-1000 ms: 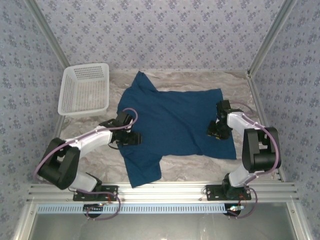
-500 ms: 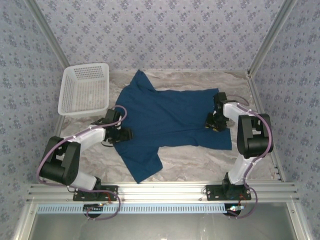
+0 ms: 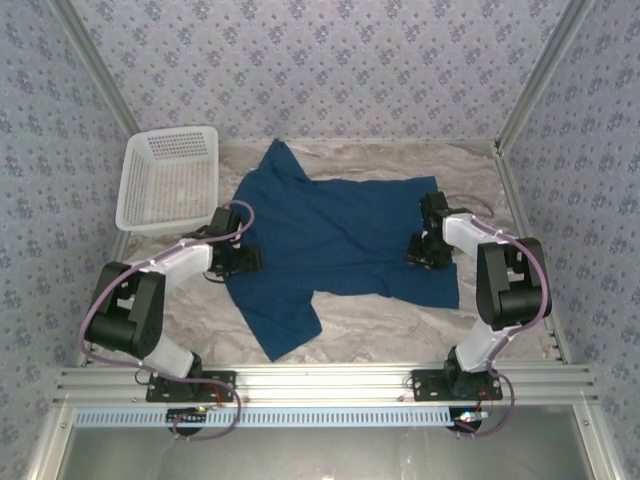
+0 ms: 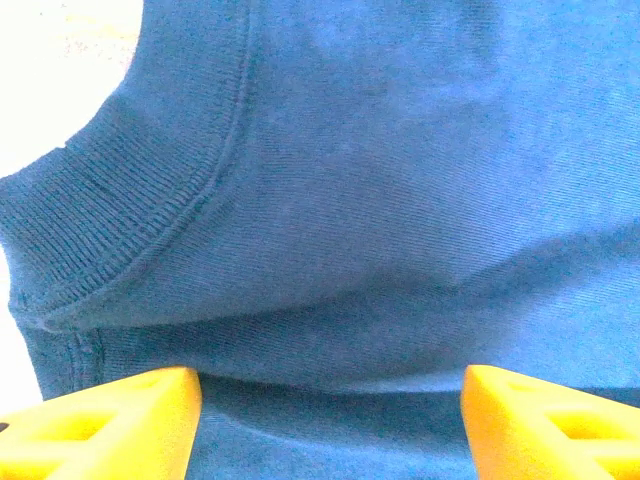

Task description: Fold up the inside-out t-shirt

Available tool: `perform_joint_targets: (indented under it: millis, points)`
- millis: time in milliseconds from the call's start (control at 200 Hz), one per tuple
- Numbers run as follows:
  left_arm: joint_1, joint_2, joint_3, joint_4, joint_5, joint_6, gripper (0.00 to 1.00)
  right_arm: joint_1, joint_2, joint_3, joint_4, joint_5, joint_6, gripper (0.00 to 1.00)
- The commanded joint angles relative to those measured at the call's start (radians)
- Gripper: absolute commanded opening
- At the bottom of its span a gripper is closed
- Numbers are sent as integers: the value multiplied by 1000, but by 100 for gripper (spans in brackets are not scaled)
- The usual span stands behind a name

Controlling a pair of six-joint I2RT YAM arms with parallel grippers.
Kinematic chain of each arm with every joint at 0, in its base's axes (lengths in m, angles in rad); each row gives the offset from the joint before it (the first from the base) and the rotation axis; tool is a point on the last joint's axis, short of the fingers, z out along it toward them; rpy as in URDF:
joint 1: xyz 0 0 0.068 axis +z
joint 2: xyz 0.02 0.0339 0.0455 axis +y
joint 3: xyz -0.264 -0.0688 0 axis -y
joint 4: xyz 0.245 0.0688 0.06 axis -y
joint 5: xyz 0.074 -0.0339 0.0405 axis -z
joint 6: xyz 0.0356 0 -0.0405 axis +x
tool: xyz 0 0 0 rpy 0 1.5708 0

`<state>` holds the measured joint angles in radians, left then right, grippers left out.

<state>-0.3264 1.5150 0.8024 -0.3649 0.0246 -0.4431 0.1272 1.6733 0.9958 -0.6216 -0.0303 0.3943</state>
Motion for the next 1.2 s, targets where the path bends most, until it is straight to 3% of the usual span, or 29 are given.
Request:
perform_joint_targets:
  millis: [0,110,185,375,560,974,1194]
  points:
    - [-94,-116,13,-59,-36,2,70,19,-103,-18,-51,13,-14,45]
    - [-210,-182,-34,-79,16,-59,73,41,-145,-60,-52,-35,8,45]
    - [-271,-195,-64,-81,121,-110,73,46,-149,-83,-55,-55,14,45]
    - [-369,-187,-145,-106,256,-221,73,16,-122,-95,-92,-33,9,45]
    - [-361,-178,-202,-196,220,-217,73,3,-99,-91,-99,-20,-2,45]
    - [-283,-312,-239,-295,95,-249,74,-5,-148,-98,-186,14,-12,46]
    - [-281,-362,-198,-289,122,-217,74,-6,-177,-101,-153,13,-12,45]
